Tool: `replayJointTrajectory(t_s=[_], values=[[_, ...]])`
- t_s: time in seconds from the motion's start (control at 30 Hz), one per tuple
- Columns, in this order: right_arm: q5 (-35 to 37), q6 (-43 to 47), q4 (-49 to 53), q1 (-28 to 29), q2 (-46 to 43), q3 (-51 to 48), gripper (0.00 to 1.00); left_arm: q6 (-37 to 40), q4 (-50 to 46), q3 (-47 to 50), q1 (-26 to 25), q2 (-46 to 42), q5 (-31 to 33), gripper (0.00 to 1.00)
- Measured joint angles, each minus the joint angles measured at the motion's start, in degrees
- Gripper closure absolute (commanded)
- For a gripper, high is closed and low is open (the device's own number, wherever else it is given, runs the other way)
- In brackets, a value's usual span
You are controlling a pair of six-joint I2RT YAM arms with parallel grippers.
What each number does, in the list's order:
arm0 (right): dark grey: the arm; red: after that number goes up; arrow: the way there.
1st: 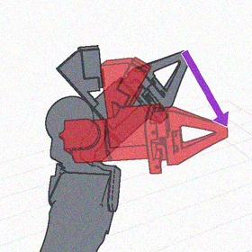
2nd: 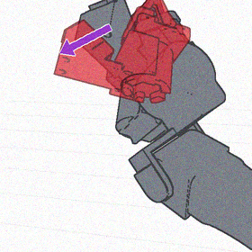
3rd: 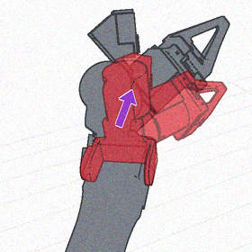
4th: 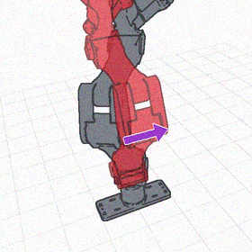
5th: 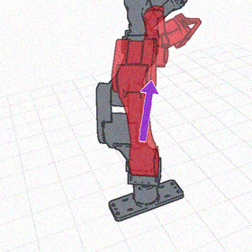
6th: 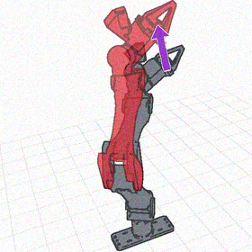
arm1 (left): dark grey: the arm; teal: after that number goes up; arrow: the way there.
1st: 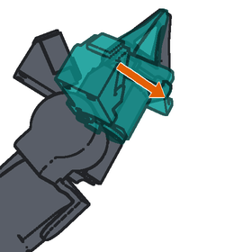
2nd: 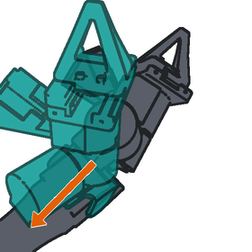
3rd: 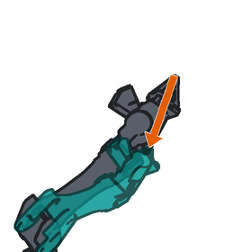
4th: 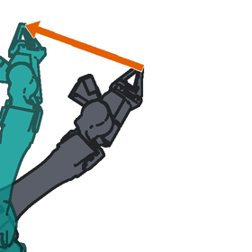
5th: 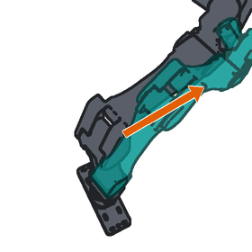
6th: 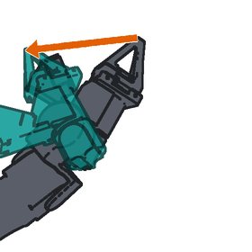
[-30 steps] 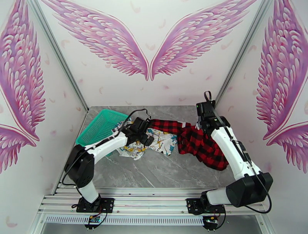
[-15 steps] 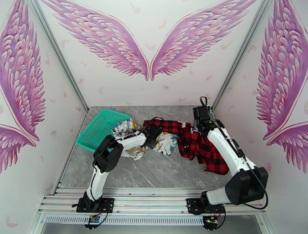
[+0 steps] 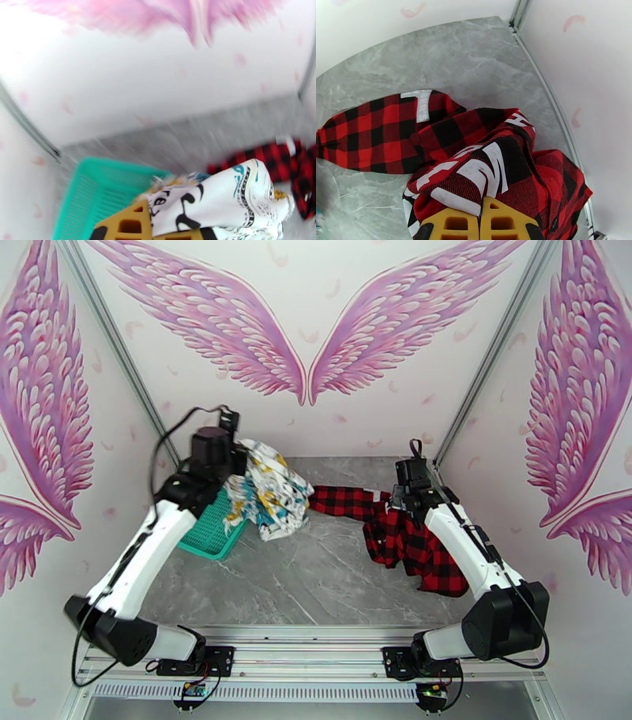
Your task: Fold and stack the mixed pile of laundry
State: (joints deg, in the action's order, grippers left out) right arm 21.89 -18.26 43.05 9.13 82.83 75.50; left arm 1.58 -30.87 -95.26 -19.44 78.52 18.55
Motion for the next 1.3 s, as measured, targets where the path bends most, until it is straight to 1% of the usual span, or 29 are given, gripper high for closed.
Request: replayJointTrajectory(t_s=[0.1,0.17,0.23,0.33,0.47,0.6,0.63,0.67,0.7,0.73,0.8,0.83,0.87,0.93,1.17,1.3], values=[[-1.8,-0.2,-0.7,0.7,0.3,0.0,1.00,0.9,-0.2,-1.4,5.0,-4.9,0.2,1.00],[-2.7,-0.2,-0.9,1.2,0.8,0.0,1.00,1.2,-0.7,-1.4,8.4,-6.5,0.0,1.00],[-3.5,-0.2,-1.0,1.6,1.6,0.1,1.00,1.3,-0.9,-0.8,11.1,-6.8,0.0,1.00],[-4.3,-0.2,-1.0,2.2,2.9,0.4,1.00,0.9,-0.9,3.2,13.8,-5.6,-0.8,1.00],[-5.0,-0.3,-1.1,3.0,3.8,0.6,1.00,-0.4,-0.6,9.4,14.7,0.9,-0.9,1.00],[-6.0,-0.4,-1.1,3.7,4.0,0.6,1.00,-2.5,1.5,14.1,13.9,12.9,-4.9,0.99],[-6.1,-0.4,-1.1,3.9,4.0,0.6,1.00,-3.2,2.1,14.8,13.4,16.2,-6.4,0.89],[-6.3,-0.4,-1.1,4.0,4.0,0.6,1.00,-3.7,2.4,15.2,12.8,18.9,-7.5,0.81],[-6.5,-0.4,-1.1,4.2,4.0,0.5,1.00,-4.3,2.4,15.4,11.9,22.0,-8.5,0.66],[-6.8,-0.4,-1.1,4.3,4.0,0.5,1.00,-4.9,2.4,15.3,10.8,24.9,-9.3,0.45],[-7.1,-0.4,-1.1,4.6,4.1,0.5,1.00,-6.0,2.0,15.2,8.6,28.9,-9.2,0.21],[-7.2,-0.4,-1.1,4.7,4.1,0.4,1.00,-6.6,1.9,15.2,7.5,29.7,-7.8,0.13],[-7.2,-0.4,-1.1,4.7,4.1,0.2,1.00,-6.8,1.4,15.2,6.9,29.8,-7.5,0.07],[-7.2,-0.3,-1.1,4.8,4.1,-0.3,1.00,-7.7,0.4,15.1,5.3,28.7,-5.6,0.01],[-7.4,-0.4,-1.1,4.8,4.2,-1.0,1.00,-7.6,-2.0,14.0,0.7,20.0,-5.2,0.01],[-7.8,-0.4,-1.1,4.8,4.6,-1.0,1.00,-7.0,-2.6,13.8,-1.7,18.1,-5.3,0.01]])
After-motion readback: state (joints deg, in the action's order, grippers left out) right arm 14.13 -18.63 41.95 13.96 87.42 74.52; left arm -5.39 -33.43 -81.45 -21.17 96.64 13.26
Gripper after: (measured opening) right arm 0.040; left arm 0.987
